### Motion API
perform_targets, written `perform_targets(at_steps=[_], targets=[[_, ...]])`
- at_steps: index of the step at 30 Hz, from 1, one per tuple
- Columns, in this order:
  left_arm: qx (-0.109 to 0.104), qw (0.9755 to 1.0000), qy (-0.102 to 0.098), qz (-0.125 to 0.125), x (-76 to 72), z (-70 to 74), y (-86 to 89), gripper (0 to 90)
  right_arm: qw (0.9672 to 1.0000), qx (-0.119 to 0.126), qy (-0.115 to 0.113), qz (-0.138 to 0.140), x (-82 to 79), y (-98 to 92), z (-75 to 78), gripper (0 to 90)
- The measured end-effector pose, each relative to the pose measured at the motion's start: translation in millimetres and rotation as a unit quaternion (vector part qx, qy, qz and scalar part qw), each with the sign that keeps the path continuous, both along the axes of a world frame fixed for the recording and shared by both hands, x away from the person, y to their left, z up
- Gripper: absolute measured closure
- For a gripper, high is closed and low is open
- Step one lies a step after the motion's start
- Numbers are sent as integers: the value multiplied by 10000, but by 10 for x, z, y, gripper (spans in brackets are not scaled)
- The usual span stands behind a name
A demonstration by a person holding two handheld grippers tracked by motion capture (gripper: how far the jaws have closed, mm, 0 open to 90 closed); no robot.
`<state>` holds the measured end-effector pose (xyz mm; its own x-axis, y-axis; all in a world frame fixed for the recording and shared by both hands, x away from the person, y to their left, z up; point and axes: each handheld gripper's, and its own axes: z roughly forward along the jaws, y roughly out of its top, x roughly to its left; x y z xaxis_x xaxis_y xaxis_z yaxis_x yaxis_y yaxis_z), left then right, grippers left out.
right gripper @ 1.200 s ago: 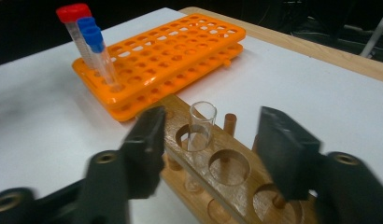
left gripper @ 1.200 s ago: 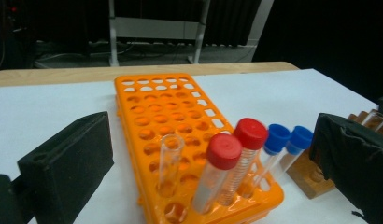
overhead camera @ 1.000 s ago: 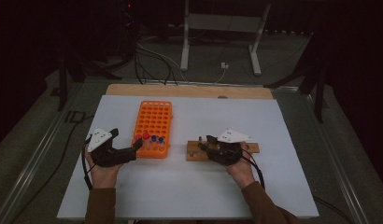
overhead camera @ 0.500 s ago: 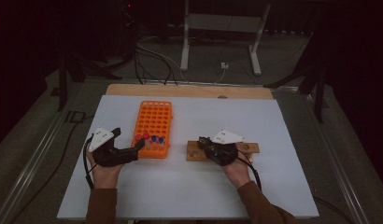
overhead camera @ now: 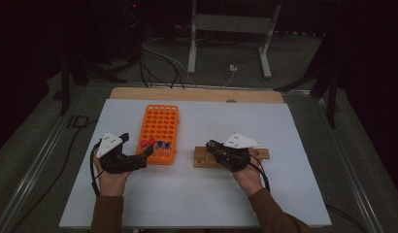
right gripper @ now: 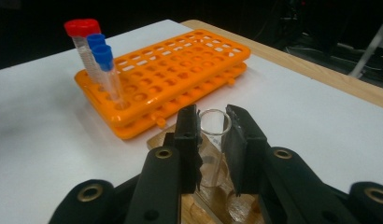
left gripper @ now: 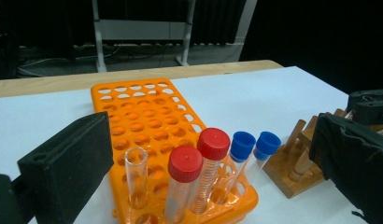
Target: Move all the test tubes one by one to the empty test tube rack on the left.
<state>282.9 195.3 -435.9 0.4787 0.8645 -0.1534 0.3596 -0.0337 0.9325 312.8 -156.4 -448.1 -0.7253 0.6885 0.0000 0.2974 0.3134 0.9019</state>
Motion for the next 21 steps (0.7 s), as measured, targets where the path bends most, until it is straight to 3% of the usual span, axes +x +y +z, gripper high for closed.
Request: perform_targets(at_steps=[21], targets=[[102, 9997, -16, -240, -8, 26, -137, 7, 9995, 259, -197, 57, -55, -92, 304, 759]])
